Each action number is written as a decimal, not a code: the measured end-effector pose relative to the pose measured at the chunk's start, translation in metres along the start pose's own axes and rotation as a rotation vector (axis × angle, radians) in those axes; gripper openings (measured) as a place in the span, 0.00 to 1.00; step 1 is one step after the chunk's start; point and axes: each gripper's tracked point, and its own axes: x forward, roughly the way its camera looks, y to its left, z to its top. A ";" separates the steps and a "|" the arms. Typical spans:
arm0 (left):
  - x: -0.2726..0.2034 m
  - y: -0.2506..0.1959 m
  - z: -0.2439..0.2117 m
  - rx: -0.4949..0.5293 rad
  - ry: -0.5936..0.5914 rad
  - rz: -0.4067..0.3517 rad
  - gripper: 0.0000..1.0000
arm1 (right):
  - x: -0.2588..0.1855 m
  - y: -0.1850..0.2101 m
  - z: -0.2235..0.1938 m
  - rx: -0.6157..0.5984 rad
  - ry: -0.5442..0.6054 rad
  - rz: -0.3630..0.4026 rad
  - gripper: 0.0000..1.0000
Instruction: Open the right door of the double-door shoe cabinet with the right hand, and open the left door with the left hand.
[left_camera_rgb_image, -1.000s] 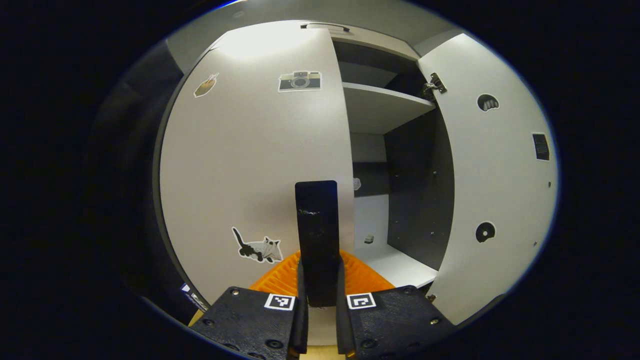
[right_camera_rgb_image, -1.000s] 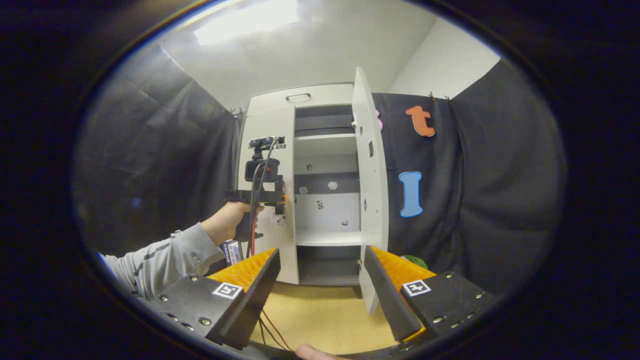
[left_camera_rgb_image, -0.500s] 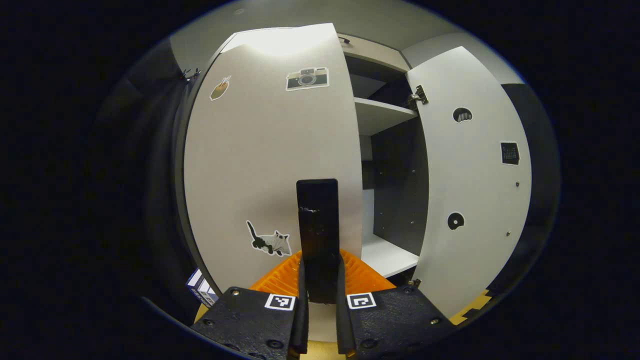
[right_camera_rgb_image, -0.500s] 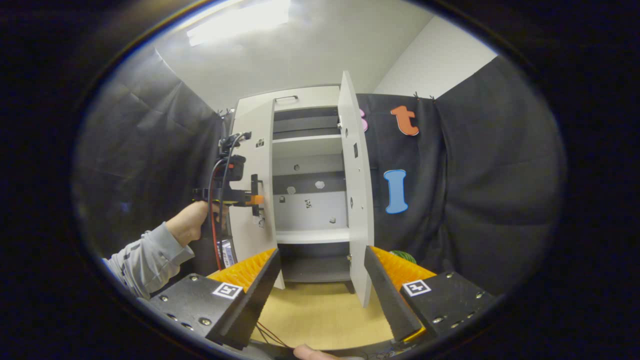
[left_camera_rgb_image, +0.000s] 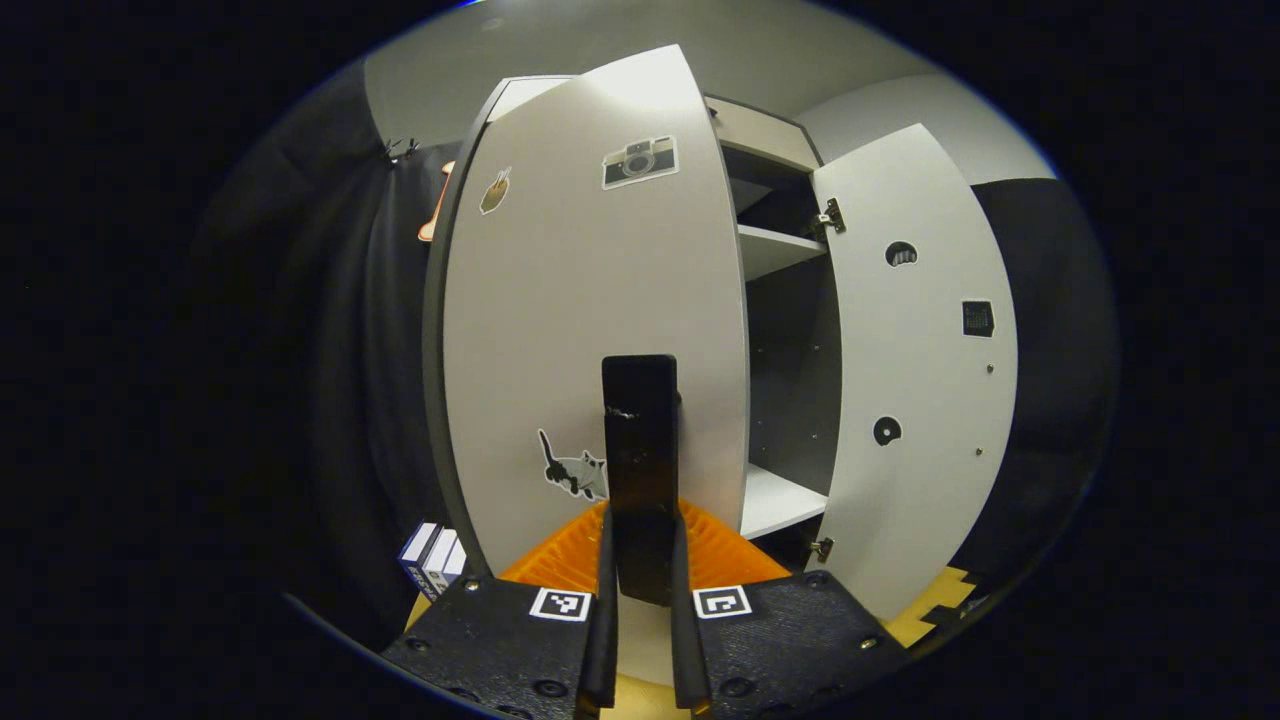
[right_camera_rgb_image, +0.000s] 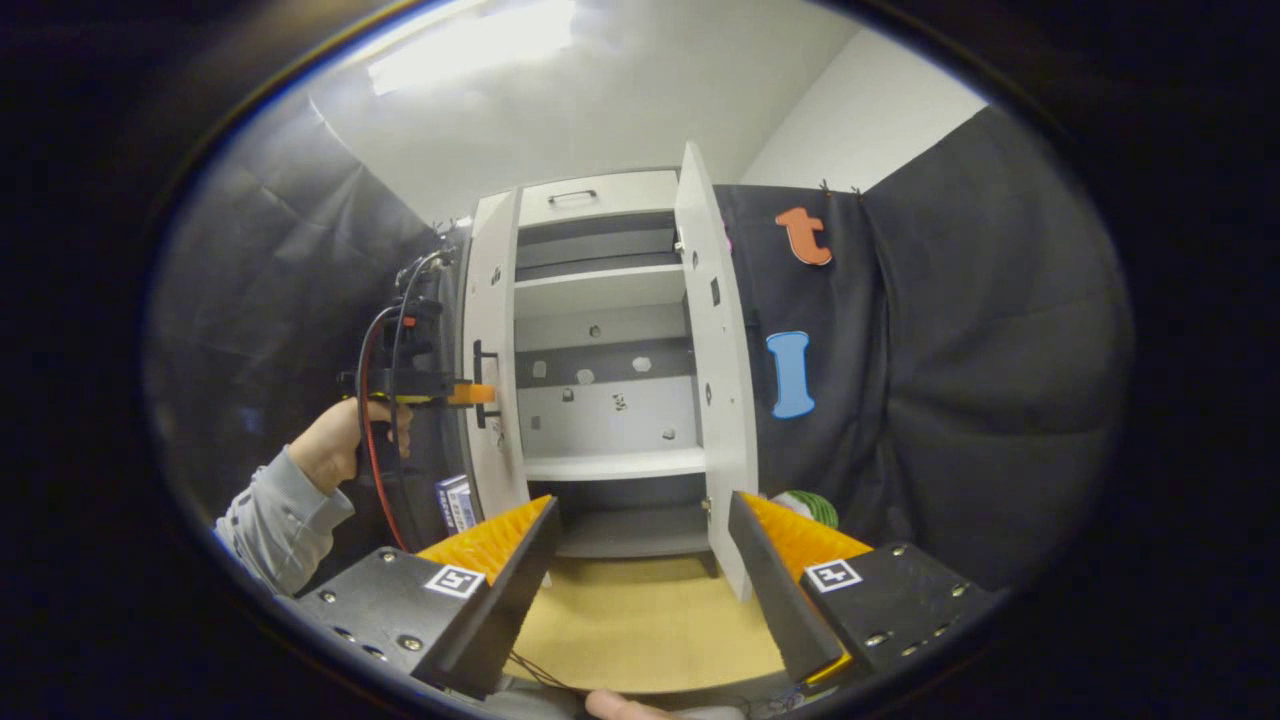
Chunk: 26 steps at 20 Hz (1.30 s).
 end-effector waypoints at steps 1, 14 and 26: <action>-0.003 0.003 0.000 0.012 -0.004 0.001 0.23 | -0.001 0.003 0.001 -0.008 -0.003 0.004 1.00; -0.035 0.040 -0.002 0.049 -0.009 0.030 0.19 | 0.012 0.014 -0.016 0.054 0.039 0.047 1.00; -0.065 0.142 -0.009 0.053 0.008 0.215 0.02 | 0.022 0.024 -0.038 0.038 0.057 0.041 1.00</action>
